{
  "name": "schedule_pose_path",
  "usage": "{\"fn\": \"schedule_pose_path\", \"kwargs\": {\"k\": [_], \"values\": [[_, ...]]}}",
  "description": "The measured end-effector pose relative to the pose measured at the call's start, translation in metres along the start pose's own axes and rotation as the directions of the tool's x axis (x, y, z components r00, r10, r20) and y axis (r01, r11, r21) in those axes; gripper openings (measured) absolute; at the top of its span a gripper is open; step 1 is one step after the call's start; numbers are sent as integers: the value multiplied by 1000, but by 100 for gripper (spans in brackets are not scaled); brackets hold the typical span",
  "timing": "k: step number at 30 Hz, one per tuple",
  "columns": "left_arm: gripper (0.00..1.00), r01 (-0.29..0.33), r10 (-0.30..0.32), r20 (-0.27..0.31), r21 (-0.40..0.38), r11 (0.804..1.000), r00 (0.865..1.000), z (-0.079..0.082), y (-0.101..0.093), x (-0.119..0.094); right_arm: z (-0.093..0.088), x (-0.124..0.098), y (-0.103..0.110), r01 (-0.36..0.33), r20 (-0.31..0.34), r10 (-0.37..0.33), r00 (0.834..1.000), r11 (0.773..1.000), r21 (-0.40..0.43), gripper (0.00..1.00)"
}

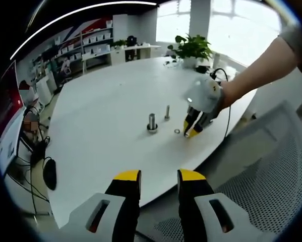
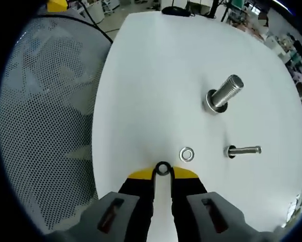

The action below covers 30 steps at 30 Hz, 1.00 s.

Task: Place the washer onto the threaded stud by aligning its center hole with the stud, sliding it down to the base, and recovering from edge contact or off-axis alignment until the washer reaches the visible bottom stop.

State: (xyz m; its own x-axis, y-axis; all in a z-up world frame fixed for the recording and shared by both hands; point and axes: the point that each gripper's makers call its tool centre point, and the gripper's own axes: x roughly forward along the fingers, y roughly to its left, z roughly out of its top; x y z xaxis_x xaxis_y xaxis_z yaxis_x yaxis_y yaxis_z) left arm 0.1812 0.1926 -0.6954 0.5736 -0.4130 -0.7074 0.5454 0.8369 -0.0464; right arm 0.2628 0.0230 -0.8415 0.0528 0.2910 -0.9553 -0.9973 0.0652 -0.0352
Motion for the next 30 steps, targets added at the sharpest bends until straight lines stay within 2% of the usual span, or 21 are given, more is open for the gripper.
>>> {"fn": "schedule_pose_path", "kwargs": {"k": [7,11,14,20,24,30], "values": [[27,1,-1,0,-2,1000,1000,0,0,0,2,-1,1,46,33,-45,998,999,-10,13],[27,0,0,1,-4,1000,1000,0,1,0,2,-4,-4,39,57,-42,998,998,59,13],[26,1,-1,-1,-5,1000,1000,0,1,0,7,-13,-13,34,101,-49,994,989,141,13],[26,-1,1,1,-5,1000,1000,1,1,0,7,-28,-40,63,128,-91,988,976,207,13],[27,-2,2,3,-4,1000,1000,1,1,0,11,-39,-58,74,162,-123,979,957,280,13],[27,-14,14,-2,-9,1000,1000,-1,2,0,14,-48,-73,94,176,-153,972,947,307,13]]}}
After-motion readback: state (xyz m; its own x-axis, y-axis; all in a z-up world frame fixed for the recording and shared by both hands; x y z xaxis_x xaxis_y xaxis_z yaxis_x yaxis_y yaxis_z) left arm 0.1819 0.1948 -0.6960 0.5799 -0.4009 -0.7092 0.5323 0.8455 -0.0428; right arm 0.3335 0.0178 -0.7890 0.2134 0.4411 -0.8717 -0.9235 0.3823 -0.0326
